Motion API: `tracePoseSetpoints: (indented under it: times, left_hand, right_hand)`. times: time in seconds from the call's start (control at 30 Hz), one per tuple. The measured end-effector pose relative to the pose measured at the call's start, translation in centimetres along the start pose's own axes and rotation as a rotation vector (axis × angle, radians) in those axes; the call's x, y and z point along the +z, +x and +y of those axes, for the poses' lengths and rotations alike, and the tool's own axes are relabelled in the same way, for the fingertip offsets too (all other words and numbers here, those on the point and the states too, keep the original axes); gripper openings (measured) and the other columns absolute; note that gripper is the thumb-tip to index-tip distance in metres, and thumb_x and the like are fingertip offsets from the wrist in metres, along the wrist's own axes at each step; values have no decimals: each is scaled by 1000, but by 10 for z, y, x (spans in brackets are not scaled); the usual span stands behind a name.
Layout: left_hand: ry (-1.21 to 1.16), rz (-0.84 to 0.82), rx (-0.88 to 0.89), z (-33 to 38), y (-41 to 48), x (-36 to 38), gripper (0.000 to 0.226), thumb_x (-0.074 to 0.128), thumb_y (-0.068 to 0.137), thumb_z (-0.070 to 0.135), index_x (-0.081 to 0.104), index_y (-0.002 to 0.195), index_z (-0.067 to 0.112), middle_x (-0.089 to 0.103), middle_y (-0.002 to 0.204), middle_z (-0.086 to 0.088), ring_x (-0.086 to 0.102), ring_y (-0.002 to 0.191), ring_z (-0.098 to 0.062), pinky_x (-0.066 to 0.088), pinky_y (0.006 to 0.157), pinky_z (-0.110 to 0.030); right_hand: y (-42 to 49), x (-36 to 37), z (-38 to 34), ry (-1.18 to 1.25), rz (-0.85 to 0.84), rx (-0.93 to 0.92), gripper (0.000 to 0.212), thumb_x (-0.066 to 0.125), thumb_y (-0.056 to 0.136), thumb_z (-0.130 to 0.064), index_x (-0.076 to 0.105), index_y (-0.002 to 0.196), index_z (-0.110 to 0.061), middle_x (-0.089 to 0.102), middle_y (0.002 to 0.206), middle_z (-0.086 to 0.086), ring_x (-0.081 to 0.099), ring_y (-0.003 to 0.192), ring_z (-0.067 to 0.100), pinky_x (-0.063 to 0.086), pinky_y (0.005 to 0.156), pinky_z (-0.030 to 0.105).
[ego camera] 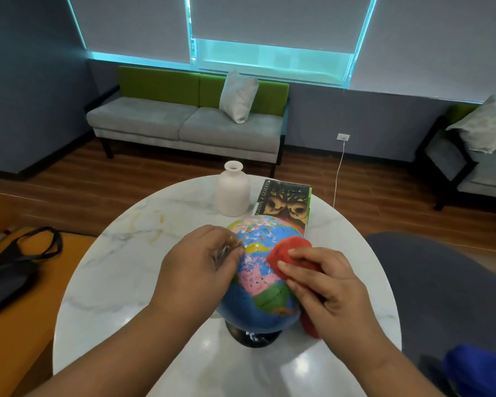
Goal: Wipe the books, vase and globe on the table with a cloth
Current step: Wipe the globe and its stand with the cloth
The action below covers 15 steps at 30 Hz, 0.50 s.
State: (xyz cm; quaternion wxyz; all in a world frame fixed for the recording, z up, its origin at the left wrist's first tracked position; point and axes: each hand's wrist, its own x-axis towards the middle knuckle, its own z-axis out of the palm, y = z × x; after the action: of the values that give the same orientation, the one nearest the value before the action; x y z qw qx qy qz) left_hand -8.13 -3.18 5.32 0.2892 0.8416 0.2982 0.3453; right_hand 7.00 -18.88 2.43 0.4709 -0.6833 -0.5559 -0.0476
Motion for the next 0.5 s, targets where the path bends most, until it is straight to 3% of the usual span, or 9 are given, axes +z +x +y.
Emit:
tracePoseSetpoints:
  times: [0.13, 0.3, 0.37, 0.43, 0.5]
  left_hand:
    - [12, 21, -29, -1, 4, 1, 29, 52, 73, 52, 64, 82, 27, 63, 82, 11, 62, 82, -12, 56, 68, -37]
    - [55, -1, -22, 2, 0, 2, 17, 58, 75, 41, 64, 81, 26, 61, 82, 10, 61, 83, -12, 56, 68, -39]
    - [47, 6, -22, 2, -1, 3, 16, 58, 75, 41, 63, 80, 26, 61, 81, 10, 61, 84, -13, 55, 67, -40]
    - [39, 15, -36, 1, -1, 4, 16, 59, 75, 41, 62, 81, 26, 60, 81, 9, 61, 84, -14, 55, 67, -40]
    - [33, 34, -53, -1, 0, 4, 16, 59, 74, 41, 59, 84, 28, 60, 80, 9, 60, 82, -13, 56, 67, -41]
  right_hand:
    - [-13, 4, 13, 136, 134, 209, 37, 64, 84, -19, 67, 113, -40, 58, 121, -18, 57, 116, 12, 47, 98, 31]
    - [-1, 14, -7, -78, -2, -29, 31, 56, 90, -28, 66, 118, -38, 54, 129, -21, 43, 121, 17, 33, 105, 22]
    - [-6, 15, -1, -58, 13, -19, 32, 54, 91, -28, 65, 119, -40, 55, 131, -21, 42, 125, 18, 31, 107, 22]
    - [-19, 14, 10, 80, 107, 80, 31, 57, 92, -25, 65, 120, -35, 57, 132, -16, 45, 129, 17, 33, 109, 22]
    - [-32, 15, 19, 339, 180, 311, 32, 59, 94, -17, 64, 124, -26, 59, 132, -13, 48, 130, 11, 35, 109, 20]
